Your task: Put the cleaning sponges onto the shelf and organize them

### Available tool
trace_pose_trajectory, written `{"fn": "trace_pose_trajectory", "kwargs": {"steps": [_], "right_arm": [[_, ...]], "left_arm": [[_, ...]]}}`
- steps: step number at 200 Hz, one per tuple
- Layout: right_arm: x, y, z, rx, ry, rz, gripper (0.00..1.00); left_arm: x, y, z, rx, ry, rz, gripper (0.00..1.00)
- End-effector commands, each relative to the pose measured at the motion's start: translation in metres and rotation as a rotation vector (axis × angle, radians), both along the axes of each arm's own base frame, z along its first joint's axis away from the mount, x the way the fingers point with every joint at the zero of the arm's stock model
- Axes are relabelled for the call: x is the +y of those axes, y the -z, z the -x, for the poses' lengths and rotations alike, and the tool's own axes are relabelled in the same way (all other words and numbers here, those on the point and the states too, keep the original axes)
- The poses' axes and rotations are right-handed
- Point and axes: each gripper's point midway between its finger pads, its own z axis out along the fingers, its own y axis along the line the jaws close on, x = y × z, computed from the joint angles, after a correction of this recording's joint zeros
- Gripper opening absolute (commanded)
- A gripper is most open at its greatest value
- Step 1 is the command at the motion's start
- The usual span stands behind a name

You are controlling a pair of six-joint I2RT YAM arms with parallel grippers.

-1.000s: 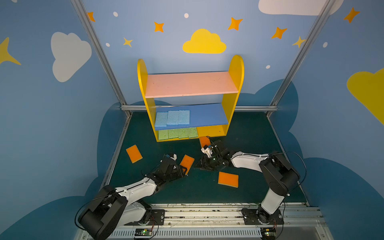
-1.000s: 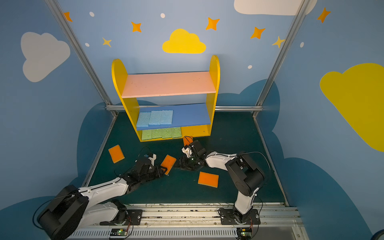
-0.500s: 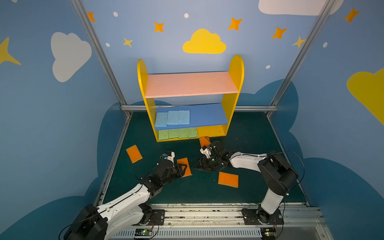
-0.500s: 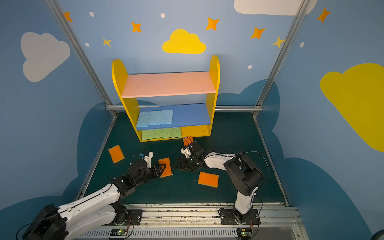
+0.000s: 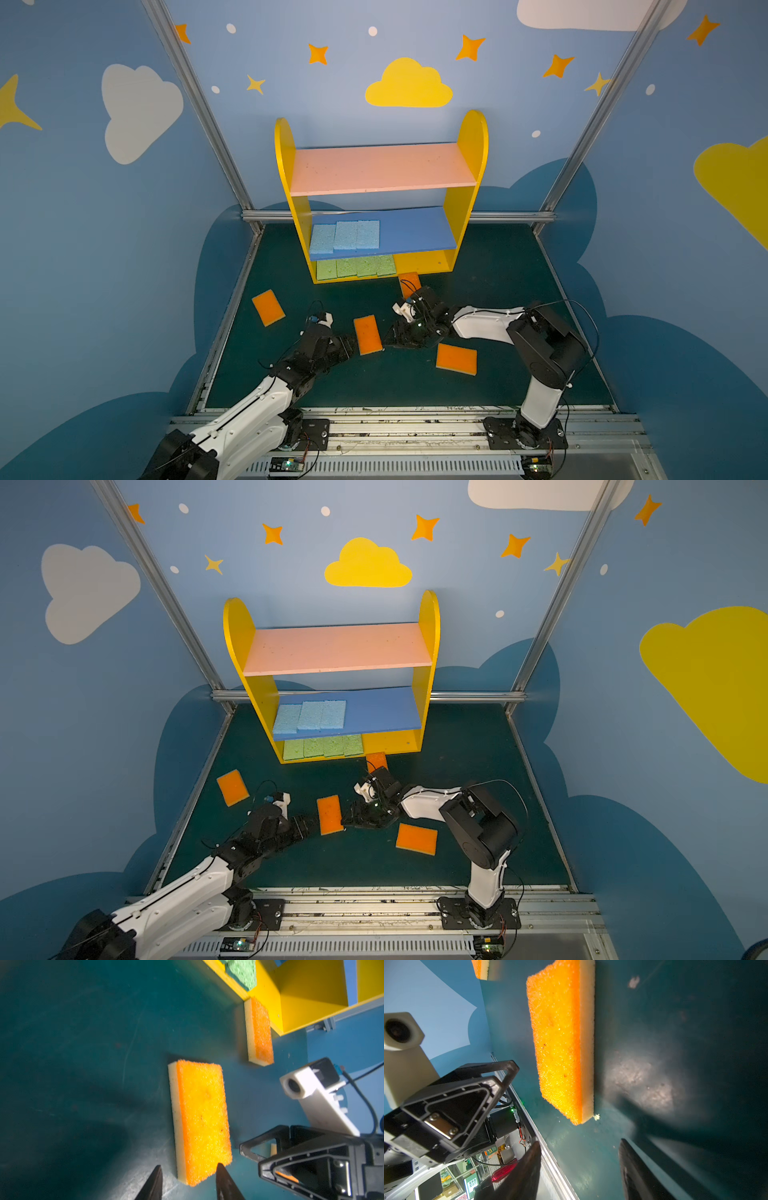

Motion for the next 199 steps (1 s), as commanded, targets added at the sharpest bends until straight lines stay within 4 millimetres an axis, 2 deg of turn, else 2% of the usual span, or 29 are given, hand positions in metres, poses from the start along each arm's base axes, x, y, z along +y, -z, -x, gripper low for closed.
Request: {"fn": "trace_pose_trajectory", "kwargs": {"steps": [1, 18, 48, 102, 126, 158, 183, 199], "right_arm": [[0.004, -0.002, -0.004, -0.018, -0.010, 0.013, 0.59], [0.004, -0.003, -0.006, -0.022, -0.010, 0.015, 0.58], [0.003, -0.005, -0.008, -0.024, -0.008, 0.016, 0.58], [-0.004, -0.006, -0.009, -0.023, -0.002, 0.024, 0.57], [-0.005, -0.004, -0.009, -0.018, -0.001, 0.025, 0.56], [0.002, 0.001, -0.010, -0.005, -0.013, 0.011, 0.41], [0.011, 0.009, -0.010, 0.021, -0.019, -0.006, 0.15], [0.017, 0.013, -0.011, 0.032, -0.021, -0.014, 0.05]], "left_arm": [[-0.005, 0.012, 0.013, 0.033, 0.039, 0.011, 0.45], [-0.004, 0.019, 0.018, 0.035, 0.027, -0.008, 0.48], [-0.007, 0.017, 0.016, 0.004, 0.022, -0.009, 0.52], [-0.017, 0.023, 0.011, 0.043, 0.026, 0.003, 0.48], [-0.017, 0.018, 0.011, 0.017, -0.027, -0.008, 0.45], [-0.004, 0.009, 0.016, -0.029, -0.145, -0.036, 0.48], [0.003, 0.009, 0.023, -0.036, -0.200, -0.017, 0.47], [0.006, 0.011, 0.026, -0.028, -0.211, -0.008, 0.44]]}}
